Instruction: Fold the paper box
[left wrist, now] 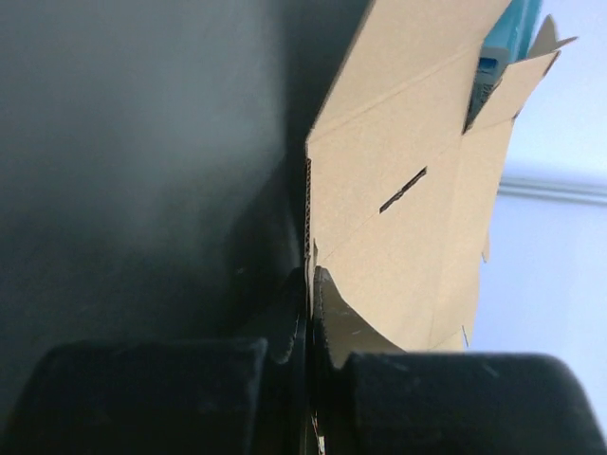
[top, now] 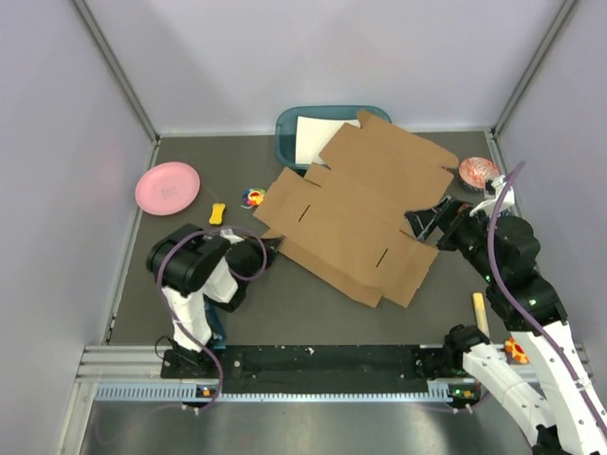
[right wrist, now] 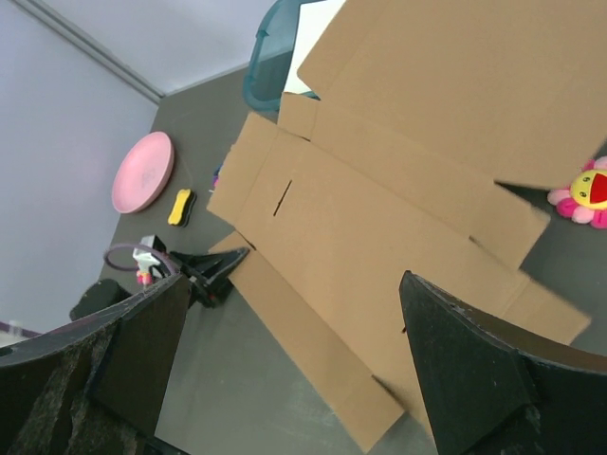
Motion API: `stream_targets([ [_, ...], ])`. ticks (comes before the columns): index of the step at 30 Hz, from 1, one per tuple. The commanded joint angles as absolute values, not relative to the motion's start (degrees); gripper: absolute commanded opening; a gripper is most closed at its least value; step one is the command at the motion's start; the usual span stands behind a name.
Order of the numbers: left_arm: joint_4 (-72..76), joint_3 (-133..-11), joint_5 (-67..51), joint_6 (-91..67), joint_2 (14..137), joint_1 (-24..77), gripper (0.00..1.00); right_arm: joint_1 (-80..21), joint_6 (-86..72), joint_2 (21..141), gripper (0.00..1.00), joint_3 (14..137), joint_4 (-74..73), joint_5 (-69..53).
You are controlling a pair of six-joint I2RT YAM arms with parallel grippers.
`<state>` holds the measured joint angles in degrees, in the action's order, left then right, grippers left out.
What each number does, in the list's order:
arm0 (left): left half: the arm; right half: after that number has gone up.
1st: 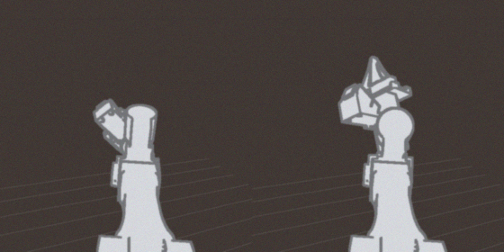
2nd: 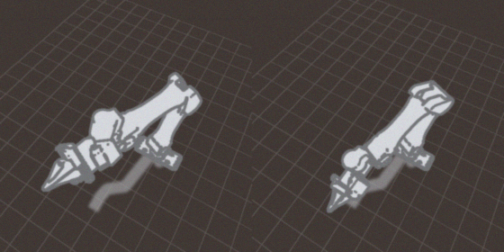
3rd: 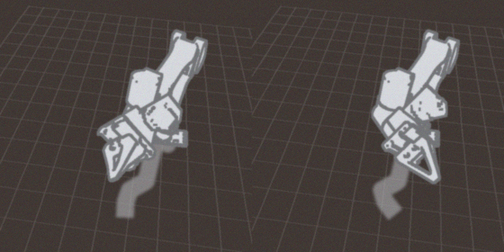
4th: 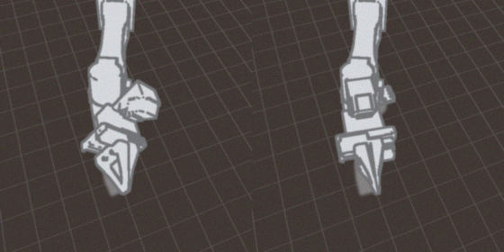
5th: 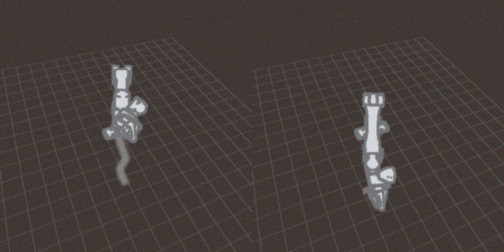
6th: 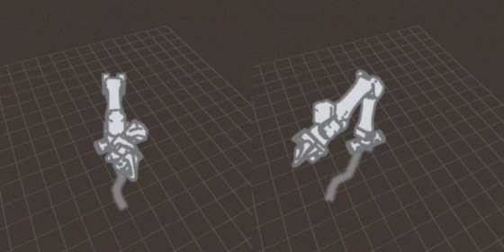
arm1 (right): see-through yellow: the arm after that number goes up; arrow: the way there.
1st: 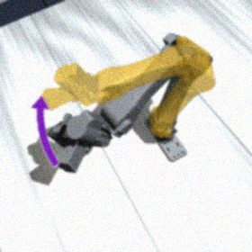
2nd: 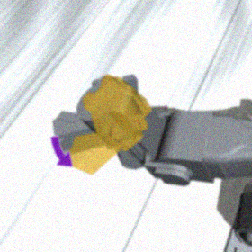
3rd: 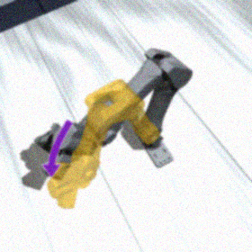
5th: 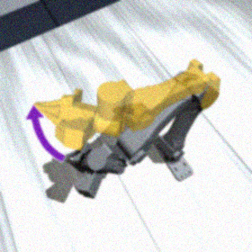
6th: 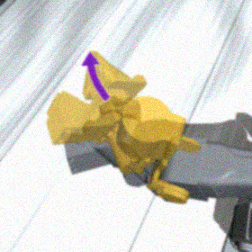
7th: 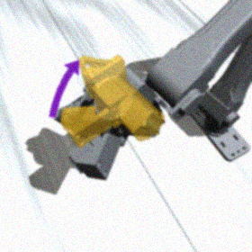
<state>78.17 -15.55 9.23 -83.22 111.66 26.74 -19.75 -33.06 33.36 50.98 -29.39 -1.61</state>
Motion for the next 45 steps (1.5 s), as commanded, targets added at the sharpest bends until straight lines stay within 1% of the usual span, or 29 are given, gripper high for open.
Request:
stream_targets([
  [1,63.10,-20.37,-7.80,-71.49,93.86,23.82,0.00,-19.95,-32.43,33.66,0.93,52.03,-26.28,-1.41],
  [2,51.36,-23.70,-11.56,-63.28,90.21,24.08,0.00,-20.04,-31.82,33.66,0.93,52.47,-26.37,-1.49],
  [3,32.79,-31.91,-13.95,-58.84,84.96,24.78,0.00,-19.95,-31.56,33.49,0.93,53.43,-26.37,-1.58],
  [4,24.95,-35.99,-14.67,-54.54,83.42,25.57,0.00,-19.95,-30.86,33.23,0.93,53.96,-26.63,-1.41],
  [5,19.57,-42.47,-16.42,-48.31,82.10,26.10,0.00,-19.95,-30.68,32.96,0.93,54.75,-26.72,-0.97],
  [7,10.25,-46.21,-18.71,-45.36,78.50,26.81,0.00,-19.95,-30.15,32.08,0.93,55.28,-26.89,-0.70],
  [8,8.19,-48.58,-20.63,-43.96,77.27,26.72,0.00,-19.95,-30.06,31.82,0.93,56.07,-27.16,-0.79],
  [10,0.93,-51.40,-21.44,-41.85,74.10,26.63,0.00,-19.86,-29.88,31.29,0.93,56.86,-27.42,-0.79],
  [11,-2.34,-54.90,-21.53,-39.83,73.13,26.54,0.00,-19.95,-29.53,31.12,0.93,57.47,-27.51,-1.05],
  [16,-9.13,-64.05,-23.46,-36.13,68.12,23.83,0.00,-19.95,-29.88,29.89,0.93,59.59,-27.95,-2.72],
  [18,-14.57,-71.69,-24.52,-33.93,68.90,21.11,0.00,-19.95,-29.88,29.45,0.93,60.73,-28.56,-3.60],
  [21,-18.71,-82.94,-29.86,-33.23,72.93,18.47,0.00,-19.95,-29.79,28.22,0.93,61.52,-28.65,-4.39],
  [22,-19.50,-86.10,-35.45,-32.87,74.43,18.28,0.00,-19.95,-29.71,28.04,0.93,61.61,-28.65,-4.66],
  [23,-21.43,-93.35,-38.38,-32.52,76.18,18.11,0.00,-19.95,-29.62,27.69,0.93,61.87,-28.65,-6.05],
  [25,-24.25,-100.34,-46.37,-32.87,81.63,18.11,0.00,-19.95,-28.92,27.69,0.93,62.40,-29.00,-7.99],
  [26,-24.26,-105.42,-52.50,-34.79,83.04,18.11,0.00,-19.95,-28.74,27.51,0.93,62.84,-29.18,-9.13],
  [29,-23.30,-111.42,-57.64,-37.78,85.16,18.11,0.00,-19.95,-27.95,27.16,0.93,64.15,-30.32,-10.19],
  [34,-19.87,-113.65,-59.94,-41.22,82.62,17.93,0.00,-19.95,-25.85,25.75,0.94,65.92,-31.29,-10.55],
  [41,-15.64,-106.80,-62.40,-44.12,77.44,17.84,0.00,-19.95,-25.14,24.70,0.94,69.60,-31.46,-10.90],
  [43,-17.65,-104.95,-61.80,-40.46,76.38,17.75,0.00,-19.95,-24.70,24.09,0.94,70.22,-31.64,-10.81],
  [45,-25.52,-104.33,-60.04,-36.23,77.86,17.67,0.00,-19.95,-24.78,23.56,0.95,71.01,-31.73,-10.72],
])
